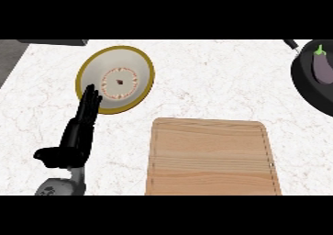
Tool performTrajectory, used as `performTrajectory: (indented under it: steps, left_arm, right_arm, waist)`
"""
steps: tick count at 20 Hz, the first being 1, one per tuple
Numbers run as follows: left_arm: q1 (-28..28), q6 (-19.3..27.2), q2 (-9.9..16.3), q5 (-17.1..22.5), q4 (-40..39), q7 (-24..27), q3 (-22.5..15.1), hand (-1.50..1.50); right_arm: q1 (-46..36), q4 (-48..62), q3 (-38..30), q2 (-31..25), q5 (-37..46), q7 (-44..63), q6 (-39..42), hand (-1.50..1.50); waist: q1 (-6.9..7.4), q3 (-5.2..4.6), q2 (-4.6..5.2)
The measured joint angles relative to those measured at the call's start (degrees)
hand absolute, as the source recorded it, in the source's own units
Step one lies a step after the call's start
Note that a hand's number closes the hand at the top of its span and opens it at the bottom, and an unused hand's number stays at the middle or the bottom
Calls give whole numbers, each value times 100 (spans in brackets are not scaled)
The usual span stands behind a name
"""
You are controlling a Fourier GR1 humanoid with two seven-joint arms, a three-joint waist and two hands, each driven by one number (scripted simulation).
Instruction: Pick the eggplant from the cutting board and place it in the pot
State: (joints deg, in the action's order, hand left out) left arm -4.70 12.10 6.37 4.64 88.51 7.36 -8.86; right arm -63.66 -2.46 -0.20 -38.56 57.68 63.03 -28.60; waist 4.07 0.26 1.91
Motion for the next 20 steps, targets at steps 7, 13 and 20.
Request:
performTrajectory:
  steps: [7, 13, 20]
  left_arm:
    - [71, 46, -53, -51, 86, -62, -64, 0]
    - [119, -17, -17, 7, 38, 32, 23, 0]
    - [140, 3, 5, 25, 38, -16, 99, 0]
  right_arm:
    - [415, 143, -696, 26, -704, -119, -229, -150]
    - [711, -443, -967, 115, -949, -667, -1515, -150]
    - [1028, -1204, -1291, 144, -1090, -1105, -3385, -150]
  waist:
    - [-33, 6, -17]
    - [-75, 8, -36]
    - [-191, 0, -90]
